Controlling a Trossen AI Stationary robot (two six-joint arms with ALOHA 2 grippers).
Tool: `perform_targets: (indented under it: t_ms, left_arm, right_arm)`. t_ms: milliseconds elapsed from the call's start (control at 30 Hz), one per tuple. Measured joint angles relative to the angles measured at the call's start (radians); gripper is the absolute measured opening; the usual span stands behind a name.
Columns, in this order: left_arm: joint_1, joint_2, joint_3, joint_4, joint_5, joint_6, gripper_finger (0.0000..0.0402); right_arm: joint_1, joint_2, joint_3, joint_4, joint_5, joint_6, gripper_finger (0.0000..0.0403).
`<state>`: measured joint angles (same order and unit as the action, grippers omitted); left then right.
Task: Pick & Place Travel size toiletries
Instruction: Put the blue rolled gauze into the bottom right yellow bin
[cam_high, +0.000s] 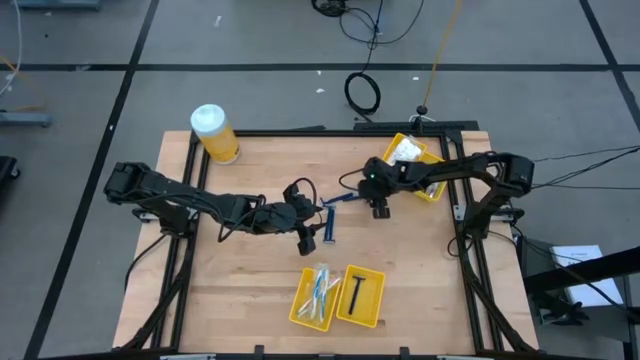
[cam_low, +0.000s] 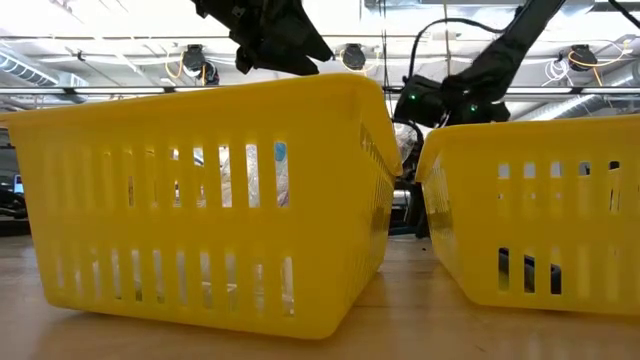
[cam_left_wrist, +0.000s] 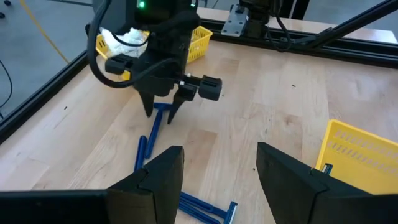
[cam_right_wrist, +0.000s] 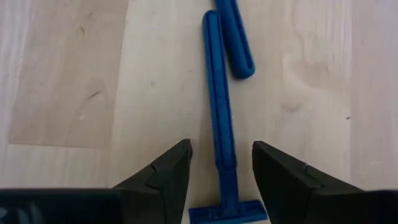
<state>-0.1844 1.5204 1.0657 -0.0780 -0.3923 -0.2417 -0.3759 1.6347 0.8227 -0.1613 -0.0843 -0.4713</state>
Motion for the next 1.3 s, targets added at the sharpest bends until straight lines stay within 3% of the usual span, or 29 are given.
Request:
perform_targets:
  t_ms: [267,533,833,1000,1300]
  left_arm:
    - [0.001,0.000,0.000,0.000,-0.001,0.000,0.0200]
    - [0.001,0.000,0.000,0.001,-0.002,-0.004,0.0200]
    - [0.001,0.000,0.000,0.001,-0.002,-0.008,0.0200]
    - [0.001,0.000,0.000,0.005,-0.002,-0.008,0.0200]
    - [0.004,0.000,0.000,0.007,-0.002,-0.008,0.0200]
  right_arm:
    - [-0.011,0.001,-0.092,0.059,-0.044,-0.014,0.0134]
    - [-0.010,0.002,-0.103,0.060,-0.053,-0.013,0.0024]
    - [0.039,-0.058,-0.106,0.104,-0.044,0.026,0.0026]
    - [0.119,-0.194,-0.107,0.097,-0.132,0.073,0.0026]
    - [0.384,-0.388,-0.107,0.125,-0.261,0.248,0.0027]
